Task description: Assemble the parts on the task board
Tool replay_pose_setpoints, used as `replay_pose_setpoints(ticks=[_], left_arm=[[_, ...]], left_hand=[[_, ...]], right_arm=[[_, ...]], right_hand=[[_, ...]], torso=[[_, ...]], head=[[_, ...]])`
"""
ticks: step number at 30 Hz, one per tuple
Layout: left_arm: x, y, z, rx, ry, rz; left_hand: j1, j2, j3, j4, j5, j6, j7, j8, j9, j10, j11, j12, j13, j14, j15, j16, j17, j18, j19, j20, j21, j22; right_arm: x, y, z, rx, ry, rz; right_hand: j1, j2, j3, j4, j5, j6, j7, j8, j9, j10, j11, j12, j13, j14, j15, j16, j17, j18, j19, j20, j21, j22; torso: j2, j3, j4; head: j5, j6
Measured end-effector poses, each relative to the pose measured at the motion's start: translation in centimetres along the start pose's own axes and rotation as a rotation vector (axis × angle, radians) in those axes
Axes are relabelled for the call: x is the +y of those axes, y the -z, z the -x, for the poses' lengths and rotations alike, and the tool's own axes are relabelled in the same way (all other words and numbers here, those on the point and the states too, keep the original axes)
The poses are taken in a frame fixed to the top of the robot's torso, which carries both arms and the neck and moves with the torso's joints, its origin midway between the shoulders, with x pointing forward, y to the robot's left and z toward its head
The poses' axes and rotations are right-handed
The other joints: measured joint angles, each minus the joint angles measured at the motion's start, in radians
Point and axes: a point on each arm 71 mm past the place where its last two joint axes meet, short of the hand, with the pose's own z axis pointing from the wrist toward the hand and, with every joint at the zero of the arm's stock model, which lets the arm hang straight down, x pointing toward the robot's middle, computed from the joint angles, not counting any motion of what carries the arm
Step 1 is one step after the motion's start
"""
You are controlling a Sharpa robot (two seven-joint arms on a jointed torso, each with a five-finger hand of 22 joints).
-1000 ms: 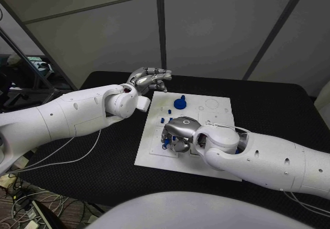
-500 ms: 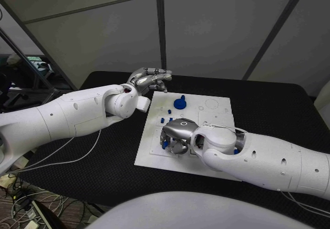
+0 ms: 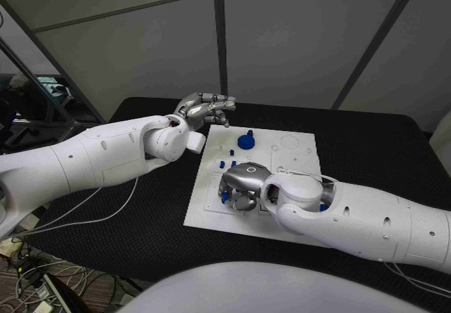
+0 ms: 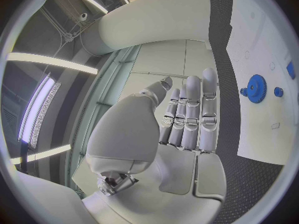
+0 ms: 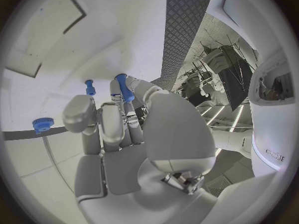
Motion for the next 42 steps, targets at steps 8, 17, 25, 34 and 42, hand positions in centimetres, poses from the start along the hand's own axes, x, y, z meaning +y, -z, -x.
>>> replay_pose_setpoints(ticks=[8,17,25,34,42], left_arm=[[0.0,0.0,0.0,0.003,0.001,0.004],[0.0,0.0,0.0,0.006,0.002,0.008],[0.1,0.0,0.2,0.006,0.002,0.010],[0.1,0.1,0.6,-0.001,-0.001,0.013],[0.1,0.2,0.9,-0.008,-0.003,0.014]], left_hand=[[0.000,0.000,0.000,0.000,0.000,-0.005,-0.002,0.000,-0.001,0.000,0.000,0.000,0.000,0.000,0.000,0.000,0.000,0.000,0.000,0.000,0.000,0.000],[0.000,0.000,-0.003,-0.003,0.000,-0.007,0.000,0.000,-0.001,0.000,0.000,0.000,-0.001,0.000,0.000,0.000,-0.001,0.000,0.000,0.000,0.000,0.000],[0.000,0.000,-0.003,-0.003,0.000,-0.007,0.000,0.000,-0.001,0.000,0.000,0.000,-0.001,0.000,0.000,0.000,-0.001,0.000,0.000,0.000,0.000,0.000],[0.000,0.000,-0.003,-0.003,0.000,-0.007,0.000,0.000,-0.001,0.000,0.000,0.000,-0.001,0.000,0.000,0.000,-0.001,0.000,0.000,0.000,0.000,0.000],[0.000,0.000,-0.003,-0.003,0.000,-0.007,0.000,0.000,-0.001,0.000,0.000,0.000,-0.001,0.000,0.000,0.000,-0.001,0.000,0.000,0.000,0.000,0.000]], right_arm=[[-0.1,0.0,0.0,-0.003,-0.002,-0.004],[-0.1,0.5,0.3,-0.044,-0.008,-0.001],[-0.8,2.7,0.8,-0.120,-0.021,-0.010],[-6.0,8.4,4.8,-0.276,-0.172,-0.125],[-12.1,14.4,5.1,-0.278,-0.413,-0.331]], right_hand=[[-0.013,-0.024,-0.049,0.010,0.000,-0.138,-0.025,-0.005,-0.007,-0.044,-0.001,-0.004,0.000,0.000,0.000,0.008,0.010,0.000,-0.004,0.004,-0.006,-0.012],[-0.004,-0.033,-0.063,0.002,0.000,-0.161,-0.040,-0.005,-0.005,-0.048,0.001,0.002,0.003,0.000,0.000,0.008,0.010,0.000,-0.004,0.004,-0.006,-0.014],[-0.004,-0.033,-0.083,0.008,0.003,-0.151,-0.031,0.002,0.000,-0.048,0.001,0.018,0.005,0.000,0.000,0.008,0.001,0.000,-0.004,0.004,-0.011,-0.017],[-0.004,-0.033,-0.128,0.023,0.043,0.001,-0.017,0.069,0.025,0.139,-0.030,0.185,0.080,0.000,-0.015,0.011,0.008,0.000,0.003,-0.011,-0.004,0.006],[-0.139,-0.019,-0.335,0.149,0.292,0.007,-0.054,0.217,0.084,0.225,-0.055,1.147,1.089,-0.001,-0.040,0.108,0.139,-0.016,0.049,-0.038,0.068,0.122]], torso=[[0.000,0.0001,-0.0001],[-0.001,0.0003,-0.0012],[-0.002,0.0003,-0.0021],[-0.007,-0.0026,-0.0022],[-0.016,-0.0100,-0.0103]], head=[[0.000,0.000],[-0.003,0.000],[-0.011,0.000],[-0.052,0.000],[-0.113,0.000]])
